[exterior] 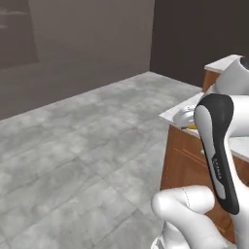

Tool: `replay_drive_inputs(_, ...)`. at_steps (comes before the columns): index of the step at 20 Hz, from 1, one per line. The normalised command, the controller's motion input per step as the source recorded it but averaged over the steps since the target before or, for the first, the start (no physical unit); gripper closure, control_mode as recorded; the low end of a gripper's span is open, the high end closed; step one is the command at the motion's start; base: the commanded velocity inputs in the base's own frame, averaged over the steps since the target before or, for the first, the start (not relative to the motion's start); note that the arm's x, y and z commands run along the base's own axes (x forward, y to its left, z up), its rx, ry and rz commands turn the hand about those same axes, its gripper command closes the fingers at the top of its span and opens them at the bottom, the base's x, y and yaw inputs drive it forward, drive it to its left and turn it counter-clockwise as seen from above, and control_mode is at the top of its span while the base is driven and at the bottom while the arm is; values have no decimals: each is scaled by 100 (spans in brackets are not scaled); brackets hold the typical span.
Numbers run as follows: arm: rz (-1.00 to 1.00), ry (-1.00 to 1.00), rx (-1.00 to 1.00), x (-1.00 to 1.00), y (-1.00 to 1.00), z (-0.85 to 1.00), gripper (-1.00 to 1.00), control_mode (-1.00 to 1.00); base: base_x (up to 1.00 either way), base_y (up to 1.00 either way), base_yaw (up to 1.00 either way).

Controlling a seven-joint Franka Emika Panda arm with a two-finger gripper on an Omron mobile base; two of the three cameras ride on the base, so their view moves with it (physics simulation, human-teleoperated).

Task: Pick up each orange from the fridge and place one orange on each plate on the dining counter.

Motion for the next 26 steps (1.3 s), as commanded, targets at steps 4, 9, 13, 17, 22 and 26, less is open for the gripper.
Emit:
replay_drive_inputs(4, 0, 0, 0, 0, 0, 0, 100, 100, 100, 100, -44)
replay_drive_inputs(9, 0, 0, 0, 0, 0, 0, 100, 100, 100, 100, -46)
replay_drive_inputs(13, 0, 0, 0, 0, 0, 0, 100, 100, 100, 100, -50)
replay_drive_inputs(17, 0, 0, 0, 0, 0, 0, 100, 100, 100, 100, -49)
replay_drive_inputs(22, 0, 0, 0, 0, 0, 0, 100, 100, 100, 100, -49)
replay_drive_inputs(26, 0, 0, 0, 0, 0, 0, 100, 100, 100, 100, -49)
